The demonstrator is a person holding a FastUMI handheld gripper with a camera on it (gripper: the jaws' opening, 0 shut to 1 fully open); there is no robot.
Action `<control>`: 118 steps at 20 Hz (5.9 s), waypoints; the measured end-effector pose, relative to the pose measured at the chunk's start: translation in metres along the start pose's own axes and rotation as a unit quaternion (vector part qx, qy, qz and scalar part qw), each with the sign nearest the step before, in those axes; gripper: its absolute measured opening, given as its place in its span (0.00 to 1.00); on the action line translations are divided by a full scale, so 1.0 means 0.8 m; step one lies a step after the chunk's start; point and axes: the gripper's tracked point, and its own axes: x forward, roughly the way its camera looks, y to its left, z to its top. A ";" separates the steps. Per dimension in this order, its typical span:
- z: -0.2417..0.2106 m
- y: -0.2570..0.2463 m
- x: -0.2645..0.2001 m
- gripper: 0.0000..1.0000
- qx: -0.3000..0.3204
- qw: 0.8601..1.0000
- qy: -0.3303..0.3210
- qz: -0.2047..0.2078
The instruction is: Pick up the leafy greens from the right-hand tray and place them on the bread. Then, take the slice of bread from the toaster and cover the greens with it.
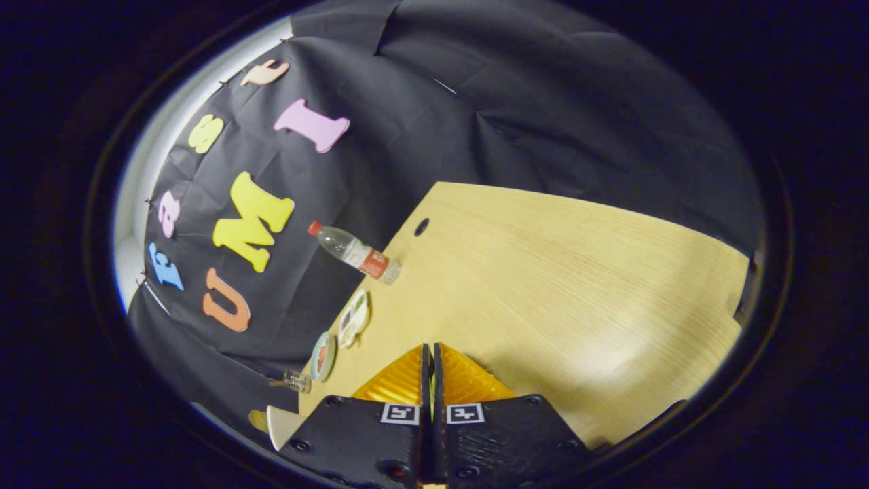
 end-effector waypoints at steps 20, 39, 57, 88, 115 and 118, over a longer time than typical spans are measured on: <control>-0.278 0.282 0.029 0.00 -0.023 0.981 0.115 0.157; -0.269 0.150 0.061 0.27 -0.136 0.987 0.085 0.020; -0.301 0.369 -0.054 0.95 -0.412 0.900 -0.110 0.086; -0.479 0.469 0.098 0.02 -0.451 0.892 -0.043 -0.003; -0.287 0.376 -0.005 0.02 -0.357 0.922 -0.142 0.058; -0.306 0.342 0.017 0.02 -0.341 0.932 -0.117 0.051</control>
